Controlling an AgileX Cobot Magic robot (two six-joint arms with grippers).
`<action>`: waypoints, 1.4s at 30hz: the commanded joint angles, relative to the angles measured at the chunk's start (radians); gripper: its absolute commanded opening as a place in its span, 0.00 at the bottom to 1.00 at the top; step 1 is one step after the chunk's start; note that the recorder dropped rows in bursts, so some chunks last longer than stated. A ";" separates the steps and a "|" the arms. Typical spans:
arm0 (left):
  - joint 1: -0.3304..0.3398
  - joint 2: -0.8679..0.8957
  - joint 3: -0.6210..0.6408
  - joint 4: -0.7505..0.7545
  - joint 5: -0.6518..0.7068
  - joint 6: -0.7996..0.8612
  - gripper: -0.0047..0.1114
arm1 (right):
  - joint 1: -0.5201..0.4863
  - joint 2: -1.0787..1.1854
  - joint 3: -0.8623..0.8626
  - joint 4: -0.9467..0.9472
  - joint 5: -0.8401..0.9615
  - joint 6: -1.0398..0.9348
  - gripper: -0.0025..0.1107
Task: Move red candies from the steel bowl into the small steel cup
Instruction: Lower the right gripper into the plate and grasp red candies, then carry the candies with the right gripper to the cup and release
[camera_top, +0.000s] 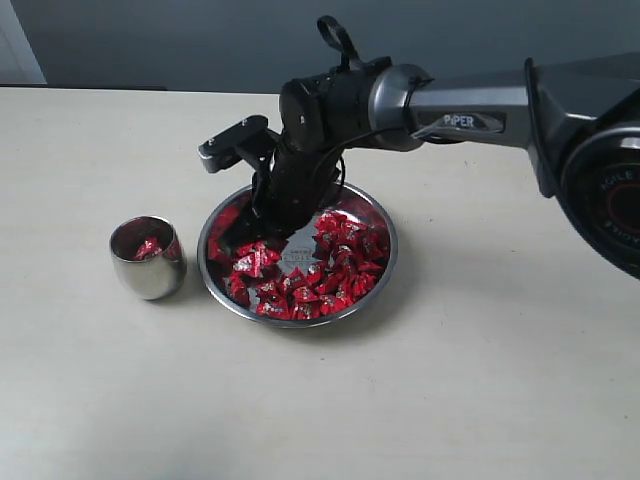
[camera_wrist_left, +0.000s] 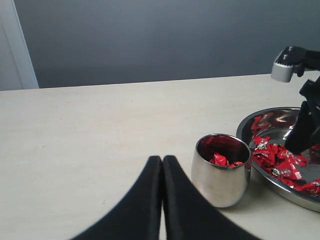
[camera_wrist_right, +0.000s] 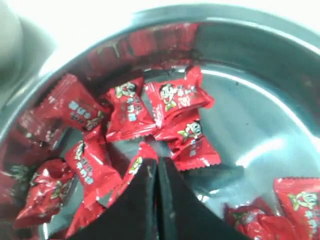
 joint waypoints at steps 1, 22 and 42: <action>-0.002 -0.005 0.002 0.001 0.000 -0.002 0.04 | -0.005 -0.060 0.003 -0.002 0.007 0.007 0.03; -0.002 -0.005 0.002 0.001 0.000 -0.002 0.04 | 0.079 -0.121 0.003 0.469 -0.158 -0.287 0.03; -0.002 -0.005 0.002 0.001 0.000 -0.002 0.04 | 0.117 -0.064 0.003 0.461 -0.245 -0.304 0.33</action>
